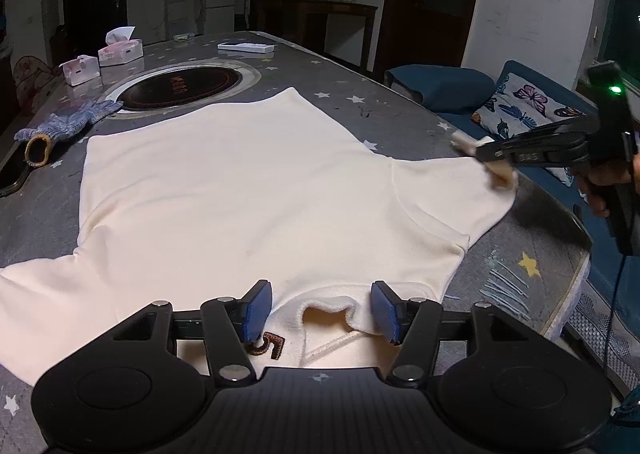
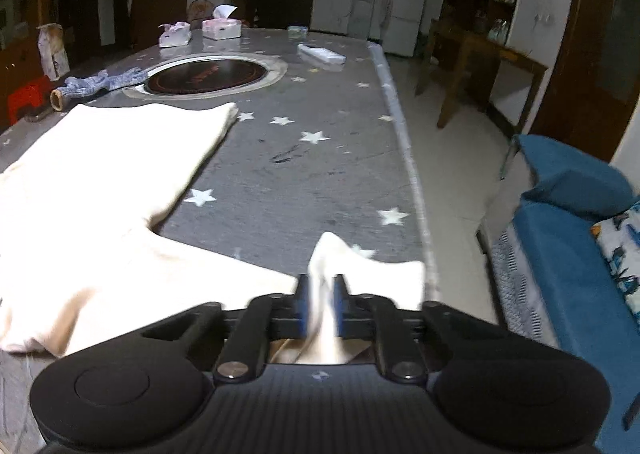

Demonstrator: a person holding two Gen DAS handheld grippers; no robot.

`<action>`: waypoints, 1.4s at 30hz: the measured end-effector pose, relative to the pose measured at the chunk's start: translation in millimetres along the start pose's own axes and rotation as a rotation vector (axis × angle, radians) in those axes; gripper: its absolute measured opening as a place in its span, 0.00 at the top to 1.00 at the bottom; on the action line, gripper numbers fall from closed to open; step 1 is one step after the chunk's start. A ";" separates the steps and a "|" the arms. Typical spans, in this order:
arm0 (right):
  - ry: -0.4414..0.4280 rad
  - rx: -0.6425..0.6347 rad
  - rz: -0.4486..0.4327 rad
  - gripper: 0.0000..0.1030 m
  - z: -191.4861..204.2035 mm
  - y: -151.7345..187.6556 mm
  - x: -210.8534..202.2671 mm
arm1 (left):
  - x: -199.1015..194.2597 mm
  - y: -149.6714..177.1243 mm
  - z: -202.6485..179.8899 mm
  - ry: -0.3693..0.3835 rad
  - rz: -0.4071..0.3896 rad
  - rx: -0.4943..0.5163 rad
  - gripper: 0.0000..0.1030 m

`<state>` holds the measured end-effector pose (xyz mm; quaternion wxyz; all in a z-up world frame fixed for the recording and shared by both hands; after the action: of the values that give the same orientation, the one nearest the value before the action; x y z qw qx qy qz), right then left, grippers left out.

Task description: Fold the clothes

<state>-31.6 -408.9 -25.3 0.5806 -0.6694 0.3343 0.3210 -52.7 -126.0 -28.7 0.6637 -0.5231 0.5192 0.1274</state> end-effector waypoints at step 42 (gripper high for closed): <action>-0.396 -0.281 -0.051 0.54 127.6 -18.6 -35.2 | -43.2 36.6 10.6 0.094 -0.045 -0.038 0.41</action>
<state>-41.7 -277.7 -1.3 0.5440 -0.6758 0.1490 0.4744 -91.4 -85.7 -14.6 0.6315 -0.5523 0.5354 0.0976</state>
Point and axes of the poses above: each gripper's, at about its wrist camera, not at the fingertips, and x roughly the way its jaws point, z to its left, y to its underside, the point moved 7 cm from there along x, roughly the way its jaws point, and after that the axes turned 12 degrees about z, right-handed, at the moved point
